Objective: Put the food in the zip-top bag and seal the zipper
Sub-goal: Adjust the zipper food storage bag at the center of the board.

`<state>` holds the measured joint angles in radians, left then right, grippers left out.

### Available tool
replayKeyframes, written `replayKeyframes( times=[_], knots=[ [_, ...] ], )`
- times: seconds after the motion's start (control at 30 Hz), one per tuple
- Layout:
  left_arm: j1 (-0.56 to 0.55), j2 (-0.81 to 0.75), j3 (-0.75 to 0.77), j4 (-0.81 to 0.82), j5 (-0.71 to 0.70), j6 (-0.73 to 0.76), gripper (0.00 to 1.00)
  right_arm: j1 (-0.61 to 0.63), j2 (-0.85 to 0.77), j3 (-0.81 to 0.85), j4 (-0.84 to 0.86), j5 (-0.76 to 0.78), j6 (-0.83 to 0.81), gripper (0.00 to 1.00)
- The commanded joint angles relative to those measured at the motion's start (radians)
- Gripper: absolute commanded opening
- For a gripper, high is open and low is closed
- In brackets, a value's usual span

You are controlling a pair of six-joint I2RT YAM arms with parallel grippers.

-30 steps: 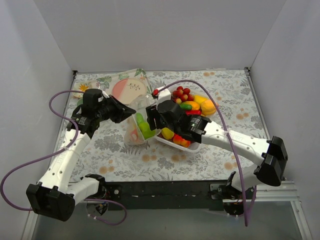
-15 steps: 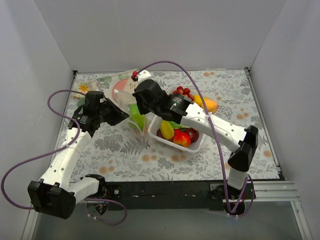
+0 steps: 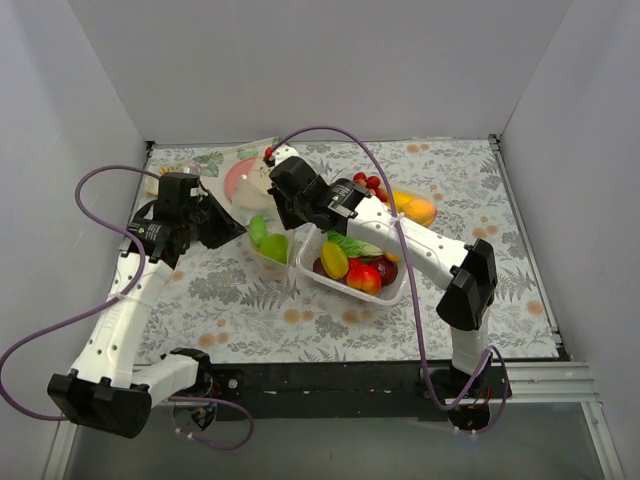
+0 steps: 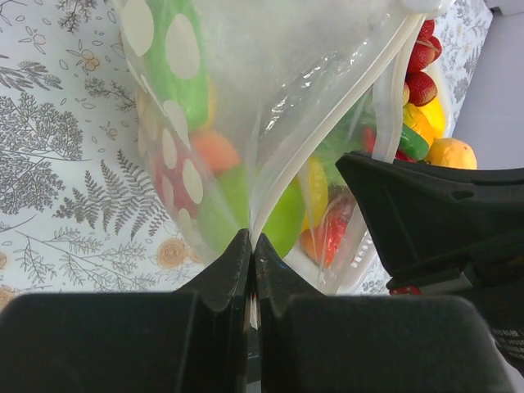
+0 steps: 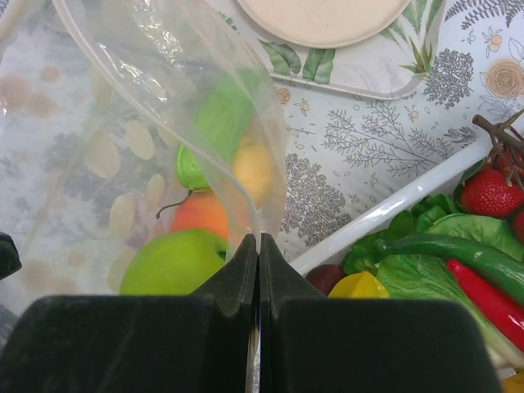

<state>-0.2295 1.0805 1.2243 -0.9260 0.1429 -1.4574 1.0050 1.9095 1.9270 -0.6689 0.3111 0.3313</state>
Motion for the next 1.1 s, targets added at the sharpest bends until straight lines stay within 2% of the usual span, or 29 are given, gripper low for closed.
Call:
replayKeyframes(
  times=[0.0,0.07,0.1,0.2,0.23,0.3,0.33,0.4,0.43,0.5,0.6,0.73,1.07],
  knots=[
    [0.002,0.027,0.112,-0.071,0.009,0.032,0.00,-0.028,-0.023,0.000,-0.003,-0.047,-0.014,0.01],
    [0.001,0.050,0.084,-0.059,0.007,0.032,0.00,-0.034,-0.032,-0.048,0.020,-0.089,-0.009,0.01],
    [0.001,0.059,0.063,-0.030,0.056,0.035,0.00,-0.034,-0.055,-0.069,0.032,-0.105,-0.009,0.01],
    [0.001,0.068,-0.030,0.060,0.130,0.011,0.00,-0.034,-0.119,-0.141,0.075,-0.109,-0.008,0.26],
    [0.002,0.062,-0.048,0.084,0.130,0.003,0.00,-0.034,-0.138,-0.154,0.083,-0.103,-0.012,0.41],
    [0.001,0.055,-0.075,0.125,0.133,-0.006,0.00,-0.034,-0.197,-0.187,0.094,-0.077,-0.021,0.53],
    [0.001,0.055,-0.081,0.136,0.139,-0.008,0.00,-0.034,-0.220,-0.201,0.094,-0.063,-0.023,0.63],
    [0.002,0.061,-0.100,0.171,0.153,-0.008,0.00,-0.034,-0.315,-0.280,0.112,-0.015,-0.020,0.70],
    [0.001,0.064,-0.103,0.180,0.171,-0.009,0.00,-0.034,-0.355,-0.325,0.138,0.005,-0.015,0.77],
    [0.001,0.068,-0.109,0.208,0.184,-0.014,0.00,-0.036,-0.467,-0.454,0.204,0.054,0.009,0.80],
    [0.002,0.070,-0.100,0.223,0.192,-0.021,0.00,-0.036,-0.541,-0.558,0.247,0.088,0.037,0.79],
    [0.001,0.061,-0.077,0.222,0.188,-0.015,0.00,-0.037,-0.549,-0.744,0.310,0.080,0.038,0.76],
    [0.001,0.079,-0.045,0.222,0.185,-0.009,0.00,-0.037,-0.452,-0.856,0.477,0.088,-0.006,0.77]
  ],
)
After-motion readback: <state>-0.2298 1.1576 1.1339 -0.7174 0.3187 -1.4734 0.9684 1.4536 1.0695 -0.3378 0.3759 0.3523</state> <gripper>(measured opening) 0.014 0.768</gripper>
